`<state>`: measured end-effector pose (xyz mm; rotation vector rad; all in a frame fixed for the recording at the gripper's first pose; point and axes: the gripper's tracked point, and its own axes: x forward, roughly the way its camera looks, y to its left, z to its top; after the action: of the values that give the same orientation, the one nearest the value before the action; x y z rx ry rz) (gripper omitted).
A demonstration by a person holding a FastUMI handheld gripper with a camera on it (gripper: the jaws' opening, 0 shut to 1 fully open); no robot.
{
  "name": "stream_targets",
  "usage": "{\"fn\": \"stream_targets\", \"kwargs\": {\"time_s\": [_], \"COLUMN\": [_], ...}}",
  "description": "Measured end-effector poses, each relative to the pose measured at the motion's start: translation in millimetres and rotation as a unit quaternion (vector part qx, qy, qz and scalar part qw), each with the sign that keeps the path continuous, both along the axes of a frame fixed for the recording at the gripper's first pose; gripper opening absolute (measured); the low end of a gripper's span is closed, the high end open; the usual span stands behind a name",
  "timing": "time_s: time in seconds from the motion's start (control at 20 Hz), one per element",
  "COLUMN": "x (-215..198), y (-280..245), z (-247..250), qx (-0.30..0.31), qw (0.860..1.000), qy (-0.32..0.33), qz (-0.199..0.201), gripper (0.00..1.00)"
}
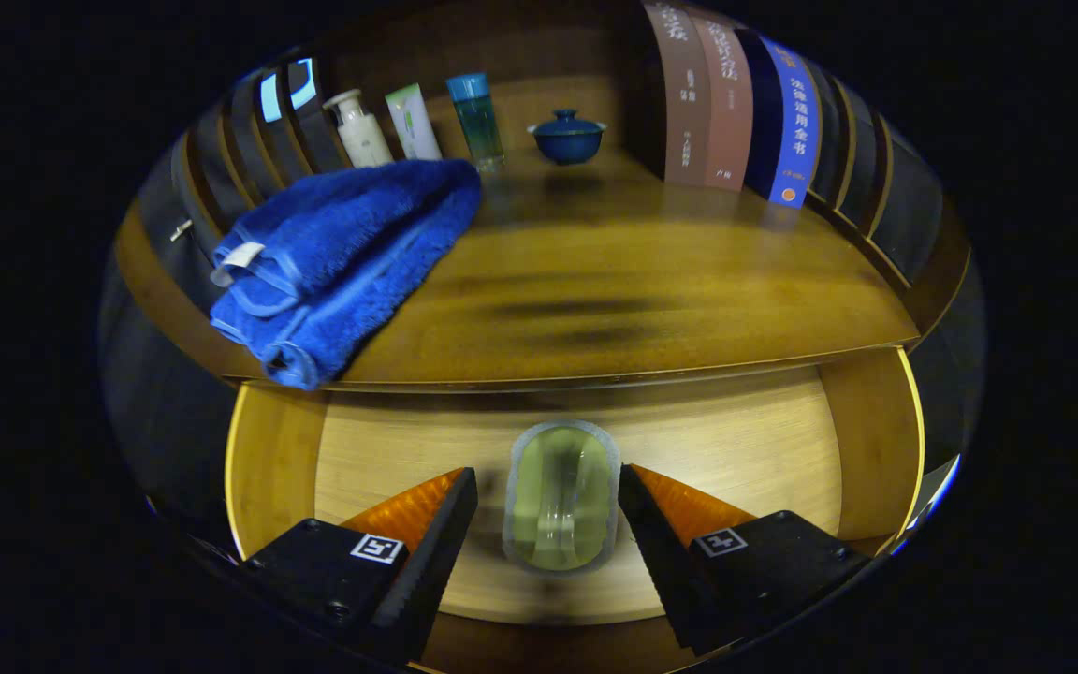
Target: Pull open the drawer, take out the items inside it, and place them on the countertop above the cabinet.
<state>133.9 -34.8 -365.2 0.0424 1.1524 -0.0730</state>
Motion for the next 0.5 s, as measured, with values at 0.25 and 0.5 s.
{"fn": "stream_targets", "kwargs": {"time_s": [0.25,0.5], "x": [-1.2,-2.8], "y": [-4.5,-11.9], "z": [-14.8,-20.9], "qx": [-0.011,-0.03], "qw": [0.999,0.998], "qy": [0.039,0.053], "qz": [-0.007,-0.006], "gripper": [0.72,0.35]}}
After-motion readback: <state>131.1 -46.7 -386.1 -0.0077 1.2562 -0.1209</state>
